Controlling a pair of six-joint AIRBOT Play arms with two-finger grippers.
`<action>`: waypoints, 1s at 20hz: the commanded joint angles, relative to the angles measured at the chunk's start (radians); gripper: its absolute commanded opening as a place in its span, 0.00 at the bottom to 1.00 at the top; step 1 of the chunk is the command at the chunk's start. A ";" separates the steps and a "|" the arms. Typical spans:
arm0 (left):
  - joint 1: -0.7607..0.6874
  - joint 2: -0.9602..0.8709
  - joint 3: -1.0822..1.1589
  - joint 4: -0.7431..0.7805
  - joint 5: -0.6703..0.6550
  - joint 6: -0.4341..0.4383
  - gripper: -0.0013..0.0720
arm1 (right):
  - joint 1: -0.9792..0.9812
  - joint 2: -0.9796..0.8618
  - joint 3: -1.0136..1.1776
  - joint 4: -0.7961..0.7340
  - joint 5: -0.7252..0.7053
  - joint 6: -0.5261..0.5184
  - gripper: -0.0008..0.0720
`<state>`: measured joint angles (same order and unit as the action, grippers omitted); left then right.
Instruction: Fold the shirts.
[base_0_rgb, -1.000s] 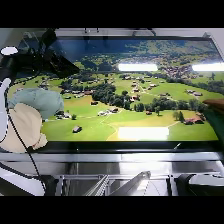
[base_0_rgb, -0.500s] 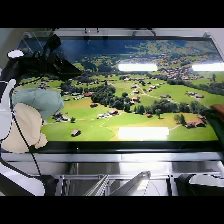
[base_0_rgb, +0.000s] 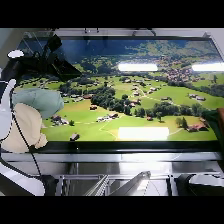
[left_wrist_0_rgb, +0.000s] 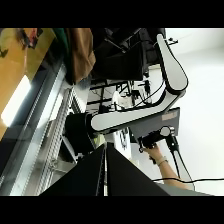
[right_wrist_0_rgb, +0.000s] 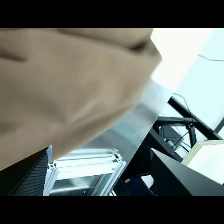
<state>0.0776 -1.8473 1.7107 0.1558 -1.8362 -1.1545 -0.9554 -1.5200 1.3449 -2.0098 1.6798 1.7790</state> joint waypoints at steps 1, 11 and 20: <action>0.000 0.000 0.000 -0.002 0.015 0.001 0.02 | 0.013 -0.002 0.029 0.013 0.003 0.001 0.87; 0.019 0.321 -0.011 0.174 0.192 0.002 0.01 | 0.432 0.243 0.053 0.720 -0.210 -0.126 0.04; -0.169 0.927 -1.050 0.382 0.541 0.010 0.04 | 0.938 0.771 -0.792 0.759 -0.478 -0.150 0.04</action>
<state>-0.0292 -1.0794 0.9703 0.4896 -1.4399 -1.1488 -0.1410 -0.8856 0.7864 -1.2839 1.2922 1.6310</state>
